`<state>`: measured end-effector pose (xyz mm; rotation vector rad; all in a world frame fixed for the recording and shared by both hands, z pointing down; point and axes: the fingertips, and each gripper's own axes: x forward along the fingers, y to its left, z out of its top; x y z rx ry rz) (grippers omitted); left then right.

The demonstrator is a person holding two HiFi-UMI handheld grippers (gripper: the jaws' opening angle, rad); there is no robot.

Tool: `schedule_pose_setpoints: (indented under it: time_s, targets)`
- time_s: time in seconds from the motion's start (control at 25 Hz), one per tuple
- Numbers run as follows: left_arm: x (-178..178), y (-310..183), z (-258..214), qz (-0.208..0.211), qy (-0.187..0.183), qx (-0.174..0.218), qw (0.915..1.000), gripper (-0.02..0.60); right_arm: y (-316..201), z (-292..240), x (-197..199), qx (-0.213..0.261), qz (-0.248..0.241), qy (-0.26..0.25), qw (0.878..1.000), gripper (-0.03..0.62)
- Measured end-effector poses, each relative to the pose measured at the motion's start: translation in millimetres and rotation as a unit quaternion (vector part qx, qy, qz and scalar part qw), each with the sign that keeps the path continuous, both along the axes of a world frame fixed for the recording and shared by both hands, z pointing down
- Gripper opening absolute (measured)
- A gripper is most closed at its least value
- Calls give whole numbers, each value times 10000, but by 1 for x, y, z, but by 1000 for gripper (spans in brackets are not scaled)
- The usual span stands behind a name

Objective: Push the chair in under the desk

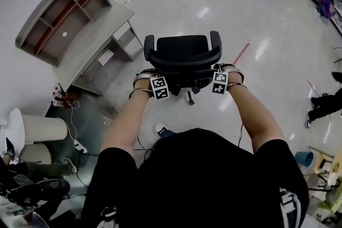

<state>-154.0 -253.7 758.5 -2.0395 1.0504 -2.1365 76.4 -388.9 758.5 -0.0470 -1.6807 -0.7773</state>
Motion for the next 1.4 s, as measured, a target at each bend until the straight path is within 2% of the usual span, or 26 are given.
schedule_pose_setpoints:
  time_s: [0.36,0.68,0.92,1.4]
  targets:
    - [-74,75,0,-708,2,-15,9975,107,44,0,-95,-22,-711,15,9975,149]
    - [-129,141,0,-1379,3,-4,9905,107,84,1,-174,-34,-1385,19,9903,149]
    - [-172,200,2,-1902,-10,-3,9817,107,123,3,-238,-27,-1907,9,9816,149]
    - [-221,301,2,-2845,11,6,9587,107,197,1,-332,-14,-2856,-12,9583,149]
